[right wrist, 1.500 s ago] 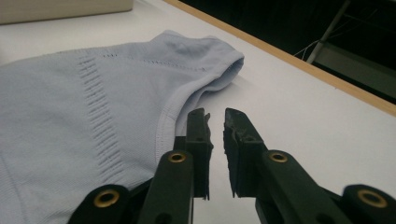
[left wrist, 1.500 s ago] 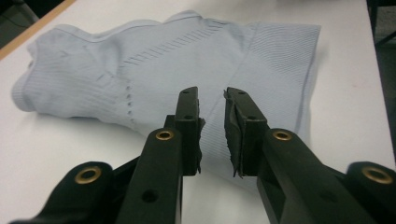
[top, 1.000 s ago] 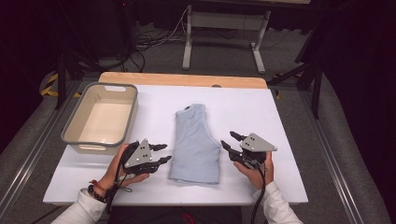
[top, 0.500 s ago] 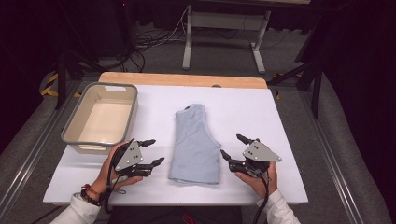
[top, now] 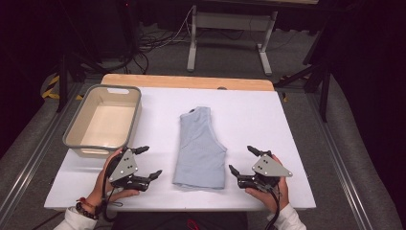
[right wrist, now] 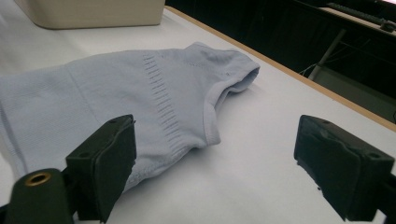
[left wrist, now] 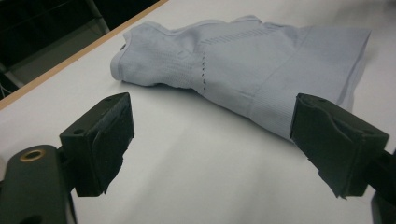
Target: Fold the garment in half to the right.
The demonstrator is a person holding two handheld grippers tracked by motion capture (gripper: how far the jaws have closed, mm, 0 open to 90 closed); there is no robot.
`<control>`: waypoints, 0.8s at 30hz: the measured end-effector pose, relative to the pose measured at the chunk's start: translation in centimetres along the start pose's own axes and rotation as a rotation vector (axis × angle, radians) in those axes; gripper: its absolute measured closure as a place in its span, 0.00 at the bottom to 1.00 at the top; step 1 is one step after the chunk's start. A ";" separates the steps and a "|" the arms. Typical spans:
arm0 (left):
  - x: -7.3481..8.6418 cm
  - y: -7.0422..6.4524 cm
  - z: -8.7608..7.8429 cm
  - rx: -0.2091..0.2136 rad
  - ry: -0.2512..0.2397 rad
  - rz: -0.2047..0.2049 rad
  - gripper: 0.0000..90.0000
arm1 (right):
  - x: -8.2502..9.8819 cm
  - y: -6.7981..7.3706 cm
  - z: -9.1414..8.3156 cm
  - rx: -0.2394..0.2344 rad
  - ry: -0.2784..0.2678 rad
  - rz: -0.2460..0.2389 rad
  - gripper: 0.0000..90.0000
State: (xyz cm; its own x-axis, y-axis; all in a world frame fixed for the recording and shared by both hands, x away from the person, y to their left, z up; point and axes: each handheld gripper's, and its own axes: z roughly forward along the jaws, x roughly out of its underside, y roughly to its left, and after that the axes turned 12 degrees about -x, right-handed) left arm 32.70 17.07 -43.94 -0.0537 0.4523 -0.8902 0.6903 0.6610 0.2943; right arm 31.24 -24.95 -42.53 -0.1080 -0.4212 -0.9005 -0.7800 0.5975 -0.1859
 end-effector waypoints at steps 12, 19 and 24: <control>1.8 -0.3 -0.2 -0.002 0.045 -0.050 0.10 | 1.9 -0.4 -1.2 0.007 -0.019 0.035 0.13; 2.0 -0.3 -0.2 -0.004 0.054 -0.060 0.08 | 2.8 -0.2 -1.1 0.002 0.004 0.031 0.13; 2.0 -0.2 -0.2 0.001 0.054 -0.059 0.08 | 2.6 -0.1 -0.9 0.000 0.006 0.019 0.13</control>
State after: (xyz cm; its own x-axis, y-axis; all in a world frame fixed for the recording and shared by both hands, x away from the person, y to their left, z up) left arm 32.26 17.97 -45.73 -0.1329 0.4445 -0.8859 0.6853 0.6870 0.2418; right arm 30.50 -26.69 -44.51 -0.1266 -0.4143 -0.9013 -0.7781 0.6051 -0.1688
